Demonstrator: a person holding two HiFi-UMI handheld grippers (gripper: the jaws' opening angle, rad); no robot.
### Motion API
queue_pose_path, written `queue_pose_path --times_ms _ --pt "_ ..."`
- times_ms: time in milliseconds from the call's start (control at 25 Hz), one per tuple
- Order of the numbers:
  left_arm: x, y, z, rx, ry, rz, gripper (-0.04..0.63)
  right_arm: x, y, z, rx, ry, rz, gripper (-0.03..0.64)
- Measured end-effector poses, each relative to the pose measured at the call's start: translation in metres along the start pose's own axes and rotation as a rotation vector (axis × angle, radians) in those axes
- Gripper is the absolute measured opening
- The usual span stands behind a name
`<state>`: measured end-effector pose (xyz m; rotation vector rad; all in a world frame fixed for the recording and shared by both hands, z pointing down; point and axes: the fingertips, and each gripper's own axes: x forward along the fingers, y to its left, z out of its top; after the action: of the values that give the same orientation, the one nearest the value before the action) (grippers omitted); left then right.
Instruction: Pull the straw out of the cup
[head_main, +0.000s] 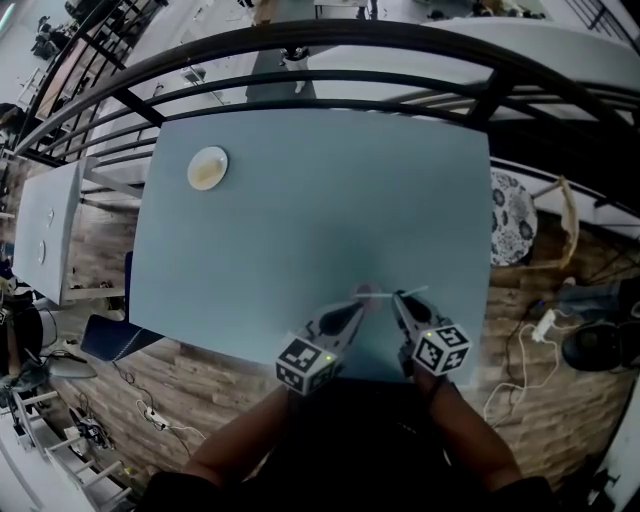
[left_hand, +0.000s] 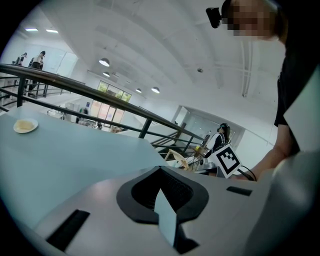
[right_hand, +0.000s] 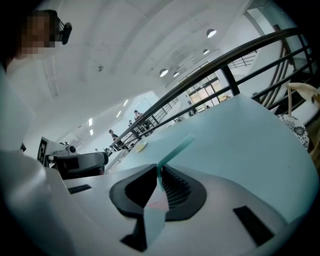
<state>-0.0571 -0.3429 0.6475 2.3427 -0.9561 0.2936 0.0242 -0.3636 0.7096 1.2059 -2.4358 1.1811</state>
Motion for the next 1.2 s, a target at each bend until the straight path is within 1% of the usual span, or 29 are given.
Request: queue_pose_path --times_ms 400,720,840,1200 --pt "-0.018 -0.007 0.012 0.016 -0.038 0.013 0.011 -0.015 0.026 0.015 -0.061 -0.034 0.029 0.041" --pt "-0.054 -0.020 0.031 0.039 -0.088 0.003 0.011 -0.039 0.061 0.040 -0.116 -0.110 0.023 0.041" --pt "-0.070 -0.029 0.039 0.054 -0.108 -0.013 0.011 -0.052 0.077 0.048 -0.129 -0.146 0.013 0.041" --pt "-0.120 -0.050 0.042 0.110 -0.142 -0.044 0.011 -0.086 0.122 0.047 -0.159 -0.227 0.010 0.041"
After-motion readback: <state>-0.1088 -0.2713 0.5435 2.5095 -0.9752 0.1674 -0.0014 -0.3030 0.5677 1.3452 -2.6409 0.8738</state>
